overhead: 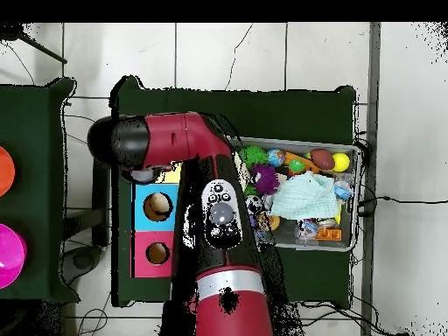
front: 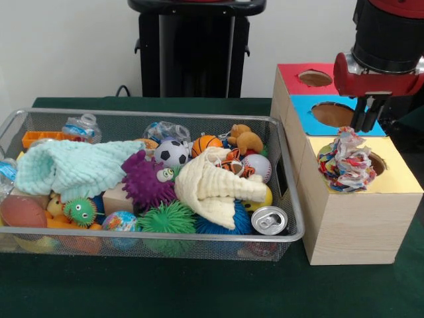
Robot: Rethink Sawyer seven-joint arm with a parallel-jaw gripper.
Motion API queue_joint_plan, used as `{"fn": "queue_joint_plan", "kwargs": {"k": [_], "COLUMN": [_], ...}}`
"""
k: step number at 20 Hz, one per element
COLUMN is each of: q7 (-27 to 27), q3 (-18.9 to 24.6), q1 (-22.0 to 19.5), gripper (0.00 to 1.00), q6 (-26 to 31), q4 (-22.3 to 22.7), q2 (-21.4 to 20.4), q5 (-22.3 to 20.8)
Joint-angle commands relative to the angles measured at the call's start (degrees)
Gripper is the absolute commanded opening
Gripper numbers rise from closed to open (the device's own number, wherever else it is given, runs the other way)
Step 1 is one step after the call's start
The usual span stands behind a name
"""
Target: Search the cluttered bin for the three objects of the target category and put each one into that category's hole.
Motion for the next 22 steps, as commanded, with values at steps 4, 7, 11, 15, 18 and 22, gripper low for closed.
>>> {"fn": "queue_joint_plan", "kwargs": {"k": [4,7,11,15,18,22], "q7": [17.3,17.8,16.6,14.4,12.1,8.8], "q3": [-3.2,-4.1,-5.3,-5.8,-6.4,-6.8], "q1": [3.1,4.1,4.7,4.3,3.4,2.0], "gripper": [0.0,0.0,0.0,0.0,0.0,0.0], "q6": [-5.3,-6.6,-6.3,-7.3,-7.2,-4.6], "q4": [11.8,12.1,11.4,12.2,14.0,15.8], "q2": [-1.6,-1.1,-0.8,-1.1,-2.6,-5.3], "q5": [4.3,5.4,5.9,6.2,6.0,6.1]}}
